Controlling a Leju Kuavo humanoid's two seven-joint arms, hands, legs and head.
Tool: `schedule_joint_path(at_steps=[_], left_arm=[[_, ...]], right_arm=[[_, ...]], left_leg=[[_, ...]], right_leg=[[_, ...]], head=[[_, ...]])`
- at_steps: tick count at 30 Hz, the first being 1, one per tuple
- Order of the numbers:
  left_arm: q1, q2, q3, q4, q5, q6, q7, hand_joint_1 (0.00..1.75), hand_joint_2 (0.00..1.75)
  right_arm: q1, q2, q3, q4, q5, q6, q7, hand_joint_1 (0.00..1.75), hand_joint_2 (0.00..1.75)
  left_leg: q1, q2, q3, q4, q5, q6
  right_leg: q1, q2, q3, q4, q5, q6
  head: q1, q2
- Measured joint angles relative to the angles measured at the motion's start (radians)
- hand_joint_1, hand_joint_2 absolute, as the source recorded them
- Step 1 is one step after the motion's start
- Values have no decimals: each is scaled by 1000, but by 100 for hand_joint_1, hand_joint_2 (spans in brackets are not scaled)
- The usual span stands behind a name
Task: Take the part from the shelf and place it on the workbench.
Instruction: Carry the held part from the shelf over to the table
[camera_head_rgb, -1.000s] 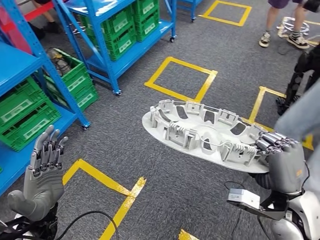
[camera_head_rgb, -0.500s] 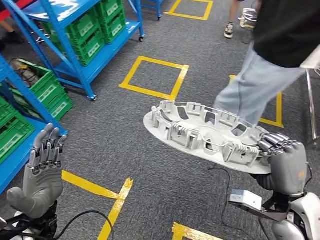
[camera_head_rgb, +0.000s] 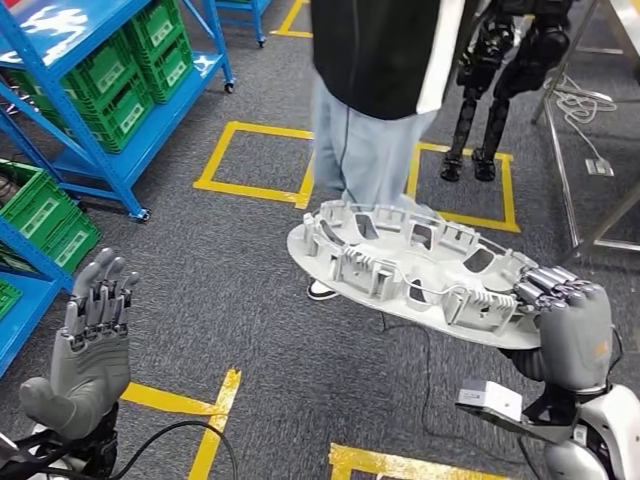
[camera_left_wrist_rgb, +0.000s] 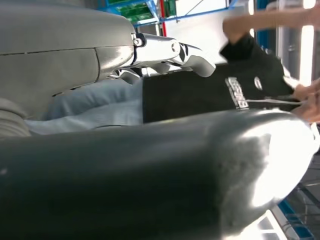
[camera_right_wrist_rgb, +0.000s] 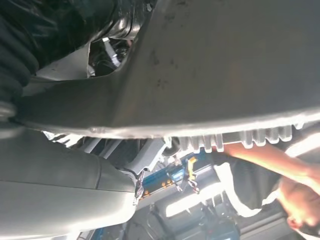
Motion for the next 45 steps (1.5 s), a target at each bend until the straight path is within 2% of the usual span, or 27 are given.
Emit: schedule_joint_path(at_steps=[2, 4, 6, 8, 9, 10, 12, 14, 15, 17, 18, 20, 21, 23, 24, 26, 28, 29, 31, 33, 35, 37, 39, 40, 41, 43, 45], left_arm=[[14, 0, 4, -4, 10, 31, 15, 0, 0], [55, 2, 18, -15, 38, 81, 34, 0, 0], [97, 5, 32, -24, 70, 100, 37, 0, 0], [127, 8, 41, -28, 83, 92, 25, 0, 0], [135, 9, 43, -28, 84, 88, 19, 0, 0], [140, 9, 45, -28, 84, 86, 14, 0, 0], [141, 10, 47, -28, 84, 85, 11, 0, 0], [144, 13, 51, -29, 84, 84, 11, 0, 0], [145, 15, 53, -30, 83, 84, 10, 0, 0], [147, 17, 54, -31, 83, 85, 10, 0, 0], [148, 18, 56, -32, 84, 87, 10, 0, 0], [151, 20, 63, -36, 85, 92, 8, 0, 0], [153, 21, 68, -37, 85, 94, 7, 0, 0], [159, 23, 76, -39, 84, 96, 6, 0, 0], [161, 24, 79, -39, 83, 96, 6, 0, 0], [161, 25, 81, -40, 83, 96, 6, 0, 0], [161, 26, 84, -43, 83, 96, 6, 0, 0], [161, 26, 85, -46, 83, 96, 6, 0, 0], [160, 27, 88, -50, 83, 96, 4, 0, 0], [158, 28, 88, -53, 83, 96, 4, 0, 0], [159, 28, 88, -55, 83, 96, 3, 0, 0], [161, 28, 89, -56, 83, 95, 2, 0, 0], [162, 28, 89, -56, 83, 95, 2, 0, 0], [161, 29, 89, -56, 83, 95, 2, 0, 0], [161, 28, 90, -56, 83, 95, 2, 0, 0], [161, 28, 90, -56, 83, 95, 2, 0, 0], [161, 29, 91, -57, 83, 95, 2, 0, 0]], right_arm=[[-28, 1, 13, 6, -42, 46, -19, 175, 175], [-107, 6, 64, 33, -114, 127, -37, 175, 175], [-195, 16, 145, 71, -158, 171, -30, 175, 175], [-261, 21, 219, 102, -173, 172, -11, 175, 175], [-283, 22, 244, 112, -177, 170, -7, 175, 175], [-301, 22, 263, 120, -182, 166, -4, 175, 175], [-323, 22, 283, 127, -190, 159, -4, 175, 175], [-346, 22, 296, 133, -193, 152, -4, 175, 175], [-353, 22, 301, 136, -194, 150, -4, 175, 175], [-360, 22, 308, 140, -196, 146, -5, 175, 175], [-361, 22, 311, 142, -195, 144, -7, 175, 175], [-360, 21, 316, 143, -192, 135, -15, 175, 175], [-356, 21, 317, 143, -190, 127, -19, 175, 175], [-345, 21, 318, 143, -188, 113, -27, 175, 175], [-339, 21, 318, 143, -188, 109, -28, 175, 175], [-331, 21, 318, 143, -187, 106, -29, 175, 175], [-327, 21, 317, 143, -187, 106, -29, 175, 175], [-327, 21, 317, 142, -187, 105, -30, 175, 175], [-325, 21, 316, 141, -187, 104, -30, 175, 175], [-320, 17, 315, 139, -187, 103, -30, 175, 175], [-319, 13, 315, 137, -187, 103, -31, 175, 175], [-318, 12, 315, 135, -187, 102, -31, 175, 175], [-315, 12, 316, 135, -187, 102, -31, 175, 175], [-315, 11, 316, 135, -187, 102, -31, 175, 175], [-315, 11, 316, 135, -187, 102, -31, 175, 175], [-316, 10, 316, 135, -187, 102, -31, 175, 175], [-316, 9, 316, 134, -187, 102, -31, 175, 175]], left_leg=[[-1, 18, 2, -17, 5, -1], [3, 52, 11, -37, 14, -3], [4, 87, 15, -46, 19, -4], [5, 113, 12, -45, 19, -3], [7, 122, 12, -44, 18, -4], [10, 130, 12, -42, 17, -7], [15, 141, 13, -32, 9, -18], [12, 152, 11, -16, -2, -34], [8, 160, 10, -11, -5, -39], [6, 183, 10, -8, -10, -46], [9, 176, 10, -1, -19, -50], [17, 125, -11, 61, -67, -56], [20, 89, -36, 122, -101, -58], [20, 58, -98, 253, -151, -54], [19, 53, -116, 284, -152, -50], [14, 41, -101, 231, -95, -36], [9, 1, -48, 98, -21, -22], [7, -18, -28, 49, -3, -17], [5, -31, -14, 14, 0, -10], [7, -8, -10, -5, 5, -7], [10, 20, -4, -27, 17, -4], [10, 47, -3, -34, 21, -1], [10, 75, -4, -33, 20, -1], [11, 89, -4, -32, 19, -2], [13, 101, -4, -31, 18, -5], [13, 122, -4, -23, 11, -16], [8, 139, -4, -13, 4, -27]], right_leg=[[-4, 15, -10, -1, 7, 12], [0, -13, -31, 24, -11, 18], [2, -66, -81, 126, -67, 25], [-5, -87, -130, 245, -113, 36], [-9, -90, -136, 266, -113, 41], [-13, -95, -121, 246, -95, 45], [-15, -134, -50, 123, -41, 55], [-8, -182, 3, 25, -22, 47], [-4, -193, 8, 15, -28, 38], [-1, -170, 4, 15, -27, 16], [-2, -155, 2, 16, -25, 9], [-3, -123, 2, 13, -21, -3], [-2, -108, 1, 13, -20, -7], [2, -75, 1, 13, -19, -11], [5, -58, 1, 13, -18, -12], [9, -25, 3, 13, -17, -14], [9, 4, 4, 13, -15, -13], [8, 17, 2, 13, -13, -10], [3, 40, -8, 12, -6, 0], [1, 49, -18, 9, -2, 11], [7, -1, -44, 48, -33, 19], [7, -64, -96, 163, -98, 27], [0, -82, -137, 262, -132, 37], [-3, -86, -134, 263, -124, 42], [-6, -93, -109, 223, -100, 47], [-7, -134, -27, 84, -47, 51], [-3, -161, 19, 4, -29, 41]], head=[[-1, 0], [0, 0], [1, 0], [2, 0], [2, 0], [3, 0], [3, 0], [5, 0], [4, 0], [0, 0], [-2, 0], [-7, 0], [-9, 0], [-11, 0], [-11, 0], [-11, 0], [-11, 0], [-11, 0], [-12, 0], [-12, 0], [-8, 0], [-4, 0], [-4, 0], [-4, 0], [-4, 0], [-2, 0], [-3, 0]])
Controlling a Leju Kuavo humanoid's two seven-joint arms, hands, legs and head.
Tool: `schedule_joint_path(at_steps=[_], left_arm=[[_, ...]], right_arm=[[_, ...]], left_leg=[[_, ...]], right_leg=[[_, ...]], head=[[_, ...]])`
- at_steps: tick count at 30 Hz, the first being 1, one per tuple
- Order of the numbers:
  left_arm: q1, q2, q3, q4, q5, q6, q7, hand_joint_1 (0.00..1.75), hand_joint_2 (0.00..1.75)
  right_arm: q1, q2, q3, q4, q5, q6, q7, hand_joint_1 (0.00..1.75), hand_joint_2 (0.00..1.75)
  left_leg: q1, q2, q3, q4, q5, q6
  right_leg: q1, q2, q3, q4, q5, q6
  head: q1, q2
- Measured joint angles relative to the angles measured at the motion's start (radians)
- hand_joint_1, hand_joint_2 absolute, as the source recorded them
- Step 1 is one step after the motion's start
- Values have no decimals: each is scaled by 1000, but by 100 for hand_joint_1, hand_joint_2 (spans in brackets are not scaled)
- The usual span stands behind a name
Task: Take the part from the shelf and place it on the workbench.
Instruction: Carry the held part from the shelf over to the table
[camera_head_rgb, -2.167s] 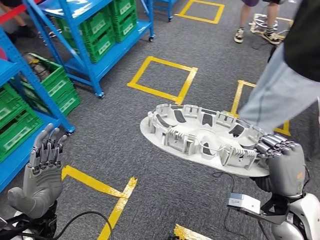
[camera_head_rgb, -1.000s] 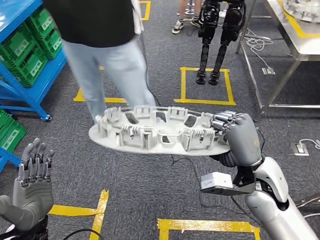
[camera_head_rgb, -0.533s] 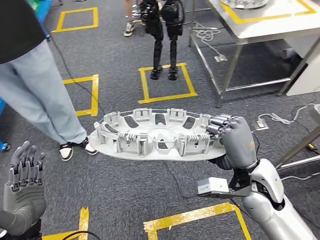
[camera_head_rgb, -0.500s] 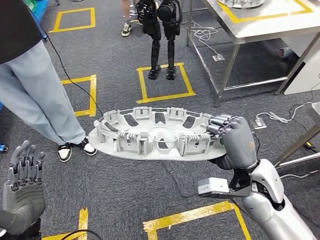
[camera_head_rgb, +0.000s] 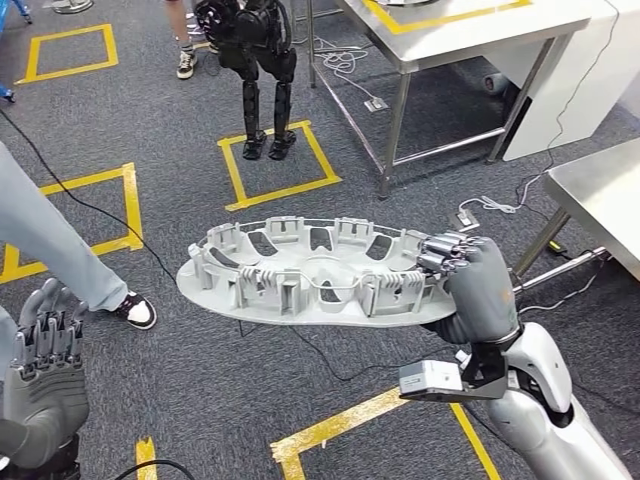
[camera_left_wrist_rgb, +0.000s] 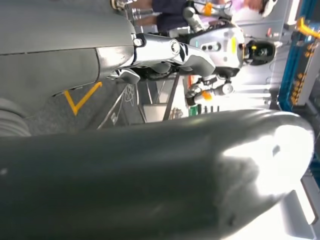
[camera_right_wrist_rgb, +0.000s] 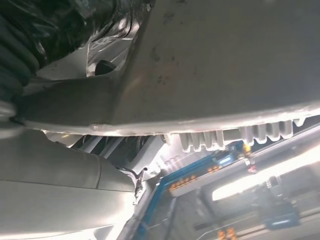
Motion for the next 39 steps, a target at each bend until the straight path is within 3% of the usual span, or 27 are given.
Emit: schedule_joint_path(at_steps=[3, 5, 7, 8, 9, 10, 11, 12, 14, 16, 18, 20, 22, 24, 25, 26, 28, 30, 31, 33, 35, 37, 39], left_arm=[[-1, 0, 1, -1, -1, 1, 0, 0, 0], [2, -2, 6, -3, -17, 23, 8, 0, 0], [20, -12, 27, -17, -38, 51, 30, 0, 0], [35, -20, 45, -28, -43, 53, 43, 0, 0], [49, -28, 66, -39, -42, 47, 53, 0, 0], [59, -36, 86, -47, -41, 37, 60, 0, 0], [65, -44, 104, -54, -41, 28, 64, 0, 0], [68, -51, 118, -60, -42, 20, 66, 0, 0], [71, -64, 138, -70, -45, 9, 68, 0, 0], [71, -75, 151, -76, -48, 3, 70, 0, 0], [70, -84, 159, -81, -50, 0, 70, 0, 0], [69, -97, 166, -84, -50, -2, 70, 0, 0], [70, -113, 183, -86, -49, -8, 69, 0, 0], [74, -131, 205, -86, -53, -29, 69, 0, 0], [77, -141, 217, -86, -57, -44, 70, 0, 0], [79, -151, 228, -86, -62, -61, 71, 0, 0], [86, -169, 247, -87, -70, -88, 76, 0, 0], [94, -181, 260, -92, -79, -104, 82, 0, 0], [96, -186, 263, -96, -86, -108, 86, 0, 0], [98, -193, 264, -106, -99, -106, 93, 0, 0], [96, -196, 260, -115, -103, -93, 97, 0, 0], [92, -193, 257, -120, -98, -78, 99, 0, 0], [87, -187, 252, -121, -93, -64, 100, 0, 0]], right_arm=[[2, 0, 0, -1, 1, -1, 1, 175, 175], [14, -1, -9, -7, 23, -9, 24, 175, 175], [77, -3, -47, -30, 40, -35, 37, 175, 175], [124, -4, -81, -47, 35, -49, 26, 175, 175], [168, -6, -117, -63, 26, -57, 5, 175, 175], [203, -7, -153, -76, 18, -60, -15, 175, 175], [227, -8, -182, -84, 16, -57, -27, 175, 175], [243, -8, -205, -91, 17, -53, -33, 175, 175], [265, -9, -234, -101, 20, -44, -37, 175, 175], [275, -8, -250, -108, 23, -38, -38, 175, 175], [284, -8, -262, -115, 26, -34, -38, 175, 175], [286, -8, -270, -120, 27, -28, -38, 175, 175], [279, -8, -271, -122, 31, -18, -36, 175, 175], [274, -7, -266, -122, 42, -11, -28, 175, 175], [276, -7, -263, -122, 49, -10, -21, 175, 175], [278, -7, -262, -122, 56, -10, -15, 175, 175], [286, -7, -260, -126, 66, -13, -8, 175, 175], [296, -7, -263, -135, 64, -20, -8, 175, 175], [304, -7, -267, -139, 56, -26, -12, 175, 175], [325, -7, -282, -148, 35, -35, -27, 175, 175], [341, -7, -301, -159, 19, -38, -46, 175, 175], [343, -7, -319, -167, 11, -36, -54, 175, 175], [337, -5, -333, -171, 5, -33, -56, 175, 175]], left_leg=[[1, 16, 1, 8, -6, -11], [9, -22, -14, 50, -41, -19], [13, -72, -65, 170, -109, -23], [13, -81, -96, 239, -139, -23], [13, -85, -119, 289, -153, -22], [13, -86, -126, 305, -147, -20], [13, -90, -114, 279, -122, -16], [13, -100, -86, 219, -84, -10], [14, -151, -23, 82, -26, 1], [12, -183, 5, 18, -14, 6], [10, -163, 8, 5, -10, 8], [12, -137, 10, -10, 1, 15], [13, -107, 11, -18, 7, 20], [11, -77, 9, -18, 8, 21], [11, -64, 9, -18, 7, 21], [12, -51, 9, -17, 7, 19], [13, -29, 11, -15, 3, 13], [8, -11, 11, -6, -4, 2], [4, -3, 11, -2, -7, -2], [4, 11, 13, 1, -10, -8], [10, -13, 9, 22, -31, -17], [15, -62, -32, 121, -91, -24], [16, -82, -95, 260, -149, -25]], right_leg=[[1, 26, -4, -2, 3, -23], [-1, 47, -4, -3, 7, -36], [-1, 65, -4, -4, 7, -45], [1, 73, -5, -4, 7, -46], [2, 84, -5, -4, 7, -48], [4, 96, -5, -4, 7, -48], [4, 111, -5, -4, 8, -48], [4, 126, -4, -4, 9, -48], [2, 156, -7, -3, 13, -42], [-4, 185, -16, -3, 20, -30], [-10, 207, -27, -5, 28, -16], [-8, 174, -47, 18, 8, -8], [-4, 110, -93, 116, -52, -4], [-6, 81, -141, 238, -105, 4], [-7, 76, -147, 262, -109, 7], [-8, 71, -133, 246, -94, 10], [-9, 44, -57, 118, -40, 14], [-4, 11, 9, 7, -11, 6], [-1, 4, 21, -13, -11, 0], [1, 21, 20, -12, -10, -16], [-1, 40, 19, -13, -7, -28], [-2, 60, 19, -14, -4, -39], [0, 84, 17, -14, -2, -44]], head=[[-2, 0], [-5, 0], [-11, 0], [-12, 0], [-13, 0], [-13, 0], [-13, 0], [-14, 0], [-13, 0], [-14, 0], [-16, 0], [-13, 0], [-7, 0], [-4, 0], [-4, 0], [-4, 0], [-4, 0], [-4, 0], [-4, 0], [-5, 0], [-6, 0], [-7, 0], [-7, 0]])
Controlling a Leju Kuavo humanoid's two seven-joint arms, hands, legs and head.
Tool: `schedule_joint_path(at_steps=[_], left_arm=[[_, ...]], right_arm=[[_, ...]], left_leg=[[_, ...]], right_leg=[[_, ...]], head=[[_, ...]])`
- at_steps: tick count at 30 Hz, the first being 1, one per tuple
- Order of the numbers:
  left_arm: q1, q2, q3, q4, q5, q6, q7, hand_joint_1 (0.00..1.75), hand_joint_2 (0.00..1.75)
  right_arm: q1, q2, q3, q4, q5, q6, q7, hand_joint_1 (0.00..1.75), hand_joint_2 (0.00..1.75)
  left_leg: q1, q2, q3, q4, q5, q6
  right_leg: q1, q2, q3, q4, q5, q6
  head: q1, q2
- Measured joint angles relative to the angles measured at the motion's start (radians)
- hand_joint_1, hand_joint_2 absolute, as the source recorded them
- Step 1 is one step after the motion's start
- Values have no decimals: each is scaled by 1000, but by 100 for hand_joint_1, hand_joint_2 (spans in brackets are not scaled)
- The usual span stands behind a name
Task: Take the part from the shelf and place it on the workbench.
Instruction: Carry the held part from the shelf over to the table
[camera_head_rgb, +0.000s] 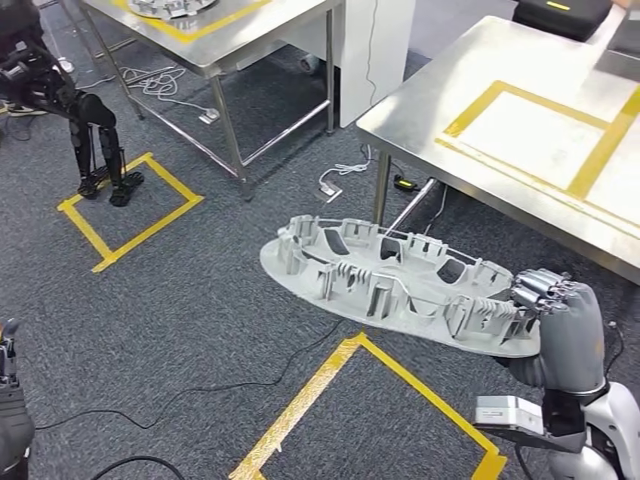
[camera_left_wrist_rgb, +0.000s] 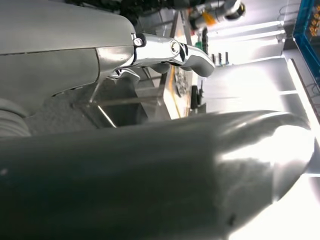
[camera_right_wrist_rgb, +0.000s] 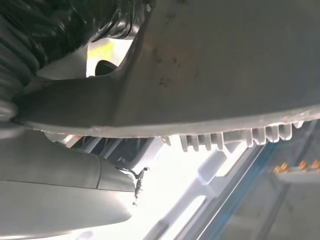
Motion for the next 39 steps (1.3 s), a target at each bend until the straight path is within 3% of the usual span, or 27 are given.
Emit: schedule_joint_path(at_steps=[1, 2, 4, 6, 8, 10, 12, 14, 15, 16, 17, 18, 20, 21, 23, 25, 27, 29, 31, 32, 33, 34, 36, 38, 39], left_arm=[[-4, 4, -5, 0, 1, 5, 0, 0, 0], [-10, 9, -11, 0, 2, 9, 0, 0, 0], [-22, 19, -23, 0, 5, 15, -1, 0, 0], [-32, 28, -32, 0, 8, 18, -3, 0, 0], [-38, 35, -41, 0, 9, 22, -5, 0, 0], [-42, 41, -49, 0, 10, 26, -7, 0, 0], [-48, 45, -58, 0, 11, 30, -9, 0, 0], [-51, 49, -64, 0, 14, 33, -11, 0, 0], [-52, 51, -66, 1, 17, 33, -11, 0, 0], [-52, 52, -67, 1, 19, 34, -11, 0, 0], [-53, 53, -68, 2, 21, 35, -11, 0, 0], [-54, 54, -69, 3, 22, 36, -11, 0, 0], [-56, 56, -72, 4, 24, 37, -12, 0, 0], [-57, 58, -73, 4, 26, 37, -12, 0, 0], [-59, 62, -74, 4, 28, 37, -13, 0, 0], [-61, 65, -76, 4, 28, 37, -13, 0, 0], [-64, 67, -77, 4, 28, 38, -14, 0, 0], [-64, 70, -78, 4, 29, 40, -14, 0, 0], [-64, 72, -79, 6, 30, 44, -15, 0, 0], [-64, 74, -79, 7, 31, 45, -15, 0, 0], [-64, 75, -79, 8, 31, 46, -15, 0, 0], [-65, 76, -80, 9, 32, 47, -15, 0, 0], [-66, 79, -80, 10, 34, 47, -15, 0, 0], [-68, 82, -80, 11, 36, 48, -17, 0, 0], [-69, 84, -81, 12, 37, 49, -18, 0, 0]], right_arm=[[-6, 1, -7, -1, -2, 3, 0, 175, 175], [-14, 1, -13, -1, -2, 7, 1, 175, 175], [-30, 1, -25, -1, -2, 15, 3, 175, 175], [-45, 2, -32, -1, -2, 21, 5, 175, 175], [-56, 2, -35, -1, 1, 25, 8, 175, 175], [-59, 3, -37, -2, 7, 28, 11, 175, 175], [-63, 3, -39, -4, 13, 32, 14, 175, 175], [-73, 5, -37, -4, 16, 34, 16, 175, 175], [-76, 5, -35, -4, 17, 34, 18, 175, 175], [-77, 6, -34, -4, 19, 34, 21, 175, 175], [-77, 6, -33, -4, 21, 34, 23, 175, 175], [-76, 7, -33, -4, 23, 35, 25, 175, 175], [-78, 7, -33, -3, 24, 36, 29, 175, 175], [-80, 7, -32, -3, 24, 36, 29, 175, 175], [-84, 7, -32, -3, 23, 37, 30, 175, 175], [-84, 7, -32, -4, 23, 37, 30, 175, 175], [-83, 7, -32, -4, 23, 37, 30, 175, 175], [-85, 7, -31, -4, 23, 37, 30, 175, 175], [-87, 7, -29, -4, 24, 37, 30, 175, 175], [-87, 7, -28, -4, 24, 38, 30, 175, 175], [-88, 7, -27, -4, 25, 38, 31, 175, 175], [-89, 7, -25, -3, 26, 39, 32, 175, 175], [-94, 7, -23, -3, 26, 40, 35, 175, 175], [-99, 8, -21, -2, 27, 41, 36, 175, 175], [-101, 8, -20, -1, 27, 41, 37, 175, 175]], left_leg=[[-1, -2, -18, 37, -5, 2], [-1, -4, -20, 36, 10, 7], [-5, -22, 23, -66, 81, 22], [-7, -69, 79, -193, 132, 37], [-10, -91, 100, -245, 141, 41], [-9, -72, 100, -257, 146, 39], [-3, -47, 101, -270, 155, 40], [-1, -20, 100, -275, 160, 41], [-2, -5, 98, -275, 160, 42], [-2, 9, 98, -275, 160, 42], [-2, 23, 98, -275, 159, 41], [-1, 36, 99, -274, 158, 40], [-1, 58, 101, -271, 153, 32], [-4, 66, 101, -266, 149, 26], [-10, 83, 101, -259, 145, 16], [-10, 97, 102, -256, 141, 8], [-4, 69, 95, -231, 117, -1], [1, 18, 51, -125, 55, -7], [0, -1, -11, 8, 2, -6], [-1, -2, -25, 34, 3, -3], [-2, -5, -22, 22, 24, 3], [-5, -14, -1, -31, 62, 13], [-10, -64, 57, -166, 129, 41], [-15, -101, 86, -235, 148, 59], [-17, -98, 89, -243, 148, 60]], right_leg=[[2, 13, 0, 0, 1, -1], [4, 27, 0, 0, 2, -3], [7, 53, 0, 0, 4, -3], [8, 78, -3, 2, 8, 2], [4, 100, -13, 2, 15, 12], [0, 118, -25, 0, 21, 24], [3, 87, -47, 26, -1, 33], [4, 25, -99, 133, -62, 40], [2, 7, -128, 199, -90, 44], [0, -4, -151, 251, -106, 48], [-2, -9, -156, 267, -102, 51], [-3, -15, -141, 242, -80, 54], [-5, -48, -69, 111, -21, 60], [-4, -65, -36, 52, -3, 57], [0, -79, -9, 3, 2, 44], [1, -56, -11, 5, 4, 25], [-1, -38, -13, 4, 7, 12], [-1, -18, -14, 3, 10, 3], [3, 7, -15, 4, 11, -3], [6, 19, -15, 4, 12, -5], [10, 34, -15, 4, 13, -6], [13, 48, -14, 4, 14, -7], [15, 73, -16, 4, 17, -7], [9, 95, -23, 4, 23, 1], [6, 106, -28, 2, 27, 7]], head=[[0, 0], [0, 0], [0, 0], [0, 0], [0, 0], [0, 0], [7, 0], [16, 0], [18, 0], [18, 0], [18, 0], [18, 0], [18, 0], [19, 0], [20, 0], [20, 0], [18, 0], [15, 0], [15, 0], [15, 0], [15, 0], [15, 0], [17, 0], [17, 0], [17, 0]])
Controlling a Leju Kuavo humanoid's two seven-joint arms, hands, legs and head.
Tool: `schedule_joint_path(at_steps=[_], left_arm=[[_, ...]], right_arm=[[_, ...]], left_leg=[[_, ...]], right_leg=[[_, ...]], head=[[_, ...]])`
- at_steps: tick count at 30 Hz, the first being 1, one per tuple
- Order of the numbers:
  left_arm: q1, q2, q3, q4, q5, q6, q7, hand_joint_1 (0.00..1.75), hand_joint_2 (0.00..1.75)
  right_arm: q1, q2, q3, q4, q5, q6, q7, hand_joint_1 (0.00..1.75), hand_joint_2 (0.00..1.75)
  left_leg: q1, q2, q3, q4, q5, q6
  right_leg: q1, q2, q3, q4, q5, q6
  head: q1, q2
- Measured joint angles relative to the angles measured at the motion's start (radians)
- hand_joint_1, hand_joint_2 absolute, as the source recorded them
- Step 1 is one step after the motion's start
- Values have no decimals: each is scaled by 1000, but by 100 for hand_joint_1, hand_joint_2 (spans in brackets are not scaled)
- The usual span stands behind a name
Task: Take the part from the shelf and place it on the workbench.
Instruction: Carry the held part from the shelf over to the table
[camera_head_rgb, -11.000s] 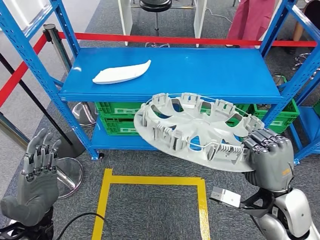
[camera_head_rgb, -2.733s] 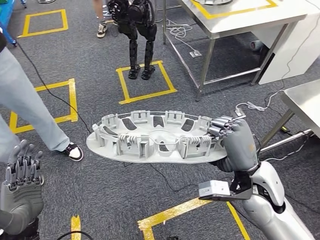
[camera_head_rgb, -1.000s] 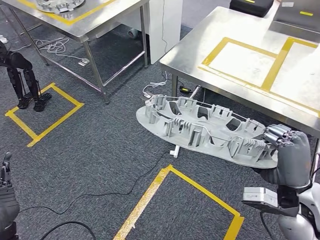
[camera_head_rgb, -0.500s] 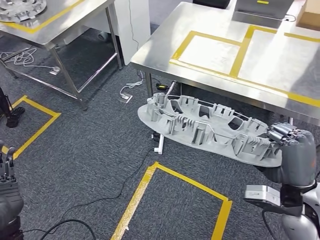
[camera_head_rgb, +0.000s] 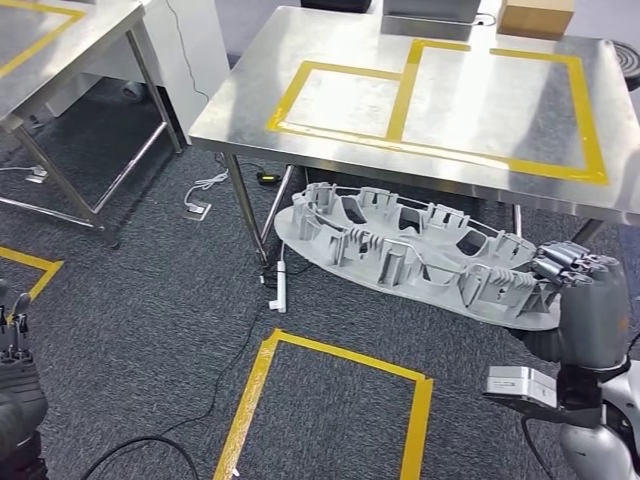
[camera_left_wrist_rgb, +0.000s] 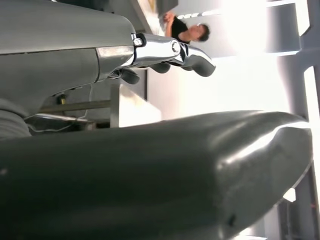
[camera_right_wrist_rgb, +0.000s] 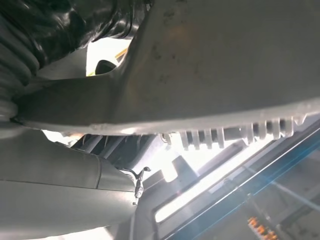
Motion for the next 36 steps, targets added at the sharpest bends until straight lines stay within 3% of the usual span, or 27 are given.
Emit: schedule_joint_path(at_steps=[2, 4, 6, 8, 9, 10, 12, 14, 16, 17, 19, 21, 22, 23, 24, 25, 27, 28, 30, 33, 36], left_arm=[[-4, 2, -1, 0, 2, 1, -1, 0, 0], [-6, 3, -1, 1, 4, 1, -2, 0, 0], [-5, 3, -1, 2, 5, 2, -2, 0, 0], [-4, 4, -1, 4, 7, 1, -2, 0, 0], [-4, 4, -2, 4, 7, 2, -2, 0, 0], [-4, 4, -2, 5, 8, 1, -2, 0, 0], [-4, 4, -3, 6, 9, 2, -2, 0, 0], [-4, 5, -3, 6, 11, 2, -2, 0, 0], [-4, 6, -4, 6, 11, 1, -3, 0, 0], [-5, 6, -5, 7, 11, 2, -3, 0, 0], [-4, 8, -6, 7, 11, 2, -3, 0, 0], [-2, 9, -7, 8, 11, 2, -3, 0, 0], [-1, 9, -8, 8, 11, 1, -3, 0, 0], [-1, 9, -8, 10, 11, 1, -2, 0, 0], [-1, 10, -8, 11, 12, 1, -1, 0, 0], [-1, 10, -9, 12, 13, 1, -1, 0, 0], [-1, 12, -9, 12, 14, 1, 0, 0, 0], [-2, 13, -10, 12, 14, 1, 1, 0, 0], [-2, 14, -11, 12, 14, 1, 2, 0, 0], [-2, 14, -12, 13, 14, 1, 2, 0, 0], [-2, 14, -12, 13, 14, 1, 2, 0, 0]], right_arm=[[-2, 0, 1, 1, 0, 1, 1, 175, 175], [-8, 0, 2, 1, -1, 2, 1, 175, 175], [-15, 1, 5, 3, -4, 3, 1, 175, 175], [-15, 2, 8, 4, -6, 3, 1, 175, 175], [-14, 2, 10, 5, -7, 3, 2, 175, 175], [-13, 2, 11, 6, -8, 3, 2, 175, 175], [-12, 2, 12, 6, -9, 2, 2, 175, 175], [-12, 2, 11, 6, -10, 2, 2, 175, 175], [-8, 2, 11, 6, -11, 1, 2, 175, 175], [-6, 2, 11, 6, -11, 1, 2, 175, 175], [-4, 2, 11, 6, -10, 0, 2, 175, 175], [-5, 2, 13, 6, -4, 0, 2, 175, 175], [-5, 2, 13, 6, 1, 0, 2, 175, 175], [-5, 2, 14, 6, 8, 0, 4, 175, 175], [-5, 2, 16, 6, 14, 0, 6, 175, 175], [-5, 2, 17, 7, 19, 0, 8, 175, 175], [-5, 2, 19, 7, 24, 0, 10, 175, 175], [-5, 2, 20, 7, 25, 0, 11, 175, 175], [-6, 2, 20, 8, 25, 0, 11, 175, 175], [-5, 2, 21, 9, 26, -1, 12, 175, 175], [-7, 2, 23, 9, 26, 0, 13, 175, 175]], left_leg=[[3, 25, 7, -23, 8, -4], [12, 55, 15, -48, 21, -7], [13, 83, 17, -54, 24, -7], [13, 112, 17, -53, 22, -9], [15, 125, 17, -51, 20, -12], [16, 138, 17, -48, 17, -16], [17, 159, 17, -38, 8, -29], [12, 174, 17, -27, 0, -42], [10, 189, 20, -24, -3, -50], [12, 187, 21, -21, -7, -56], [18, 150, 5, 23, -43, -65], [20, 105, -49, 147, -110, -70], [20, 97, -81, 216, -137, -70], [20, 95, -103, 261, -148, -70], [20, 94, -110, 269, -138, -67], [20, 94, -97, 237, -109, -63], [17, 87, -40, 103, -35, -49], [16, 83, -14, 43, -11, -42], [14, 77, 5, -10, -1, -42], [11, 77, 2, -15, 1, -53], [8, 77, -1, -13, 3, -47]], right_leg=[[0, 10, -9, -3, 4, 13], [5, -34, -34, 39, -29, 25], [1, -93, -87, 153, -91, 36], [-8, -113, -126, 244, -119, 47], [-12, -118, -122, 240, -107, 53], [-15, -125, -97, 197, -80, 57], [-17, -159, -19, 62, -26, 61], [-13, -180, 22, -8, -12, 49], [-11, -164, 19, -8, -14, 29], [-12, -156, 18, -8, -12, 22], [-15, -142, 18, -10, -9, 9], [-15, -129, 17, -10, -8, -1], [-13, -122, 17, -10, -7, -3], [-11, -115, 17, -10, -7, -4], [-9, -108, 17, -10, -7, -4], [-8, -102, 18, -9, -7, -4], [-5, -92, 20, -9, -7, -3], [-3, -88, 19, -7, -6, -1], [-1, -84, 13, -4, -6, 3], [-4, -85, 9, -2, -6, 3], [-7, -86, 9, -6, -2, 11]], head=[[-1, 0], [8, 0], [17, 0], [17, 0], [17, 0], [18, 0], [18, 0], [16, 0], [13, 0], [13, 0], [11, 0], [7, 0], [7, 0], [7, 0], [7, 0], [7, 0], [7, 0], [7, 0], [8, 0], [10, 0], [10, 0]])
